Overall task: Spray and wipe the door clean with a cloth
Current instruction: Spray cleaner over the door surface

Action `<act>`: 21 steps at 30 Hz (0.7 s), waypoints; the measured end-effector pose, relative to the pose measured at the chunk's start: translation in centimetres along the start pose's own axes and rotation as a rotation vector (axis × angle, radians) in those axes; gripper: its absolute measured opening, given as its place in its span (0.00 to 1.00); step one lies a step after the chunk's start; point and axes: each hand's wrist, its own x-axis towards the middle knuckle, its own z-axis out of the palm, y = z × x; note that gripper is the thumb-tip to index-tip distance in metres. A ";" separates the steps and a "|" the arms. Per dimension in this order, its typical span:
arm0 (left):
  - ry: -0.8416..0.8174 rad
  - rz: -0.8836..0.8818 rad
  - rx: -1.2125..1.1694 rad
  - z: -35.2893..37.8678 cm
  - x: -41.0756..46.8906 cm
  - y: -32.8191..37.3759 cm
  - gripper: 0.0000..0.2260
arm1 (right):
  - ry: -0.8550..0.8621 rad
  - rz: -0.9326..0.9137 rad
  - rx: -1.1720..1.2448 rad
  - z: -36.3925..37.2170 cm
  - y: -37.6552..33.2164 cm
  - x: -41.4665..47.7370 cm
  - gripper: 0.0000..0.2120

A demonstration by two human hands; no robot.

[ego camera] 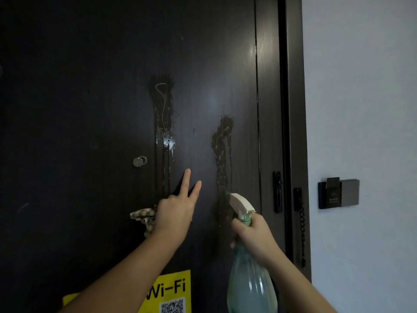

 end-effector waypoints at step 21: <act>-0.235 -0.305 -0.272 5.9 -21.1 -10.5 0.29 | -0.331 0.063 0.239 13.5 1.6 -9.7 0.10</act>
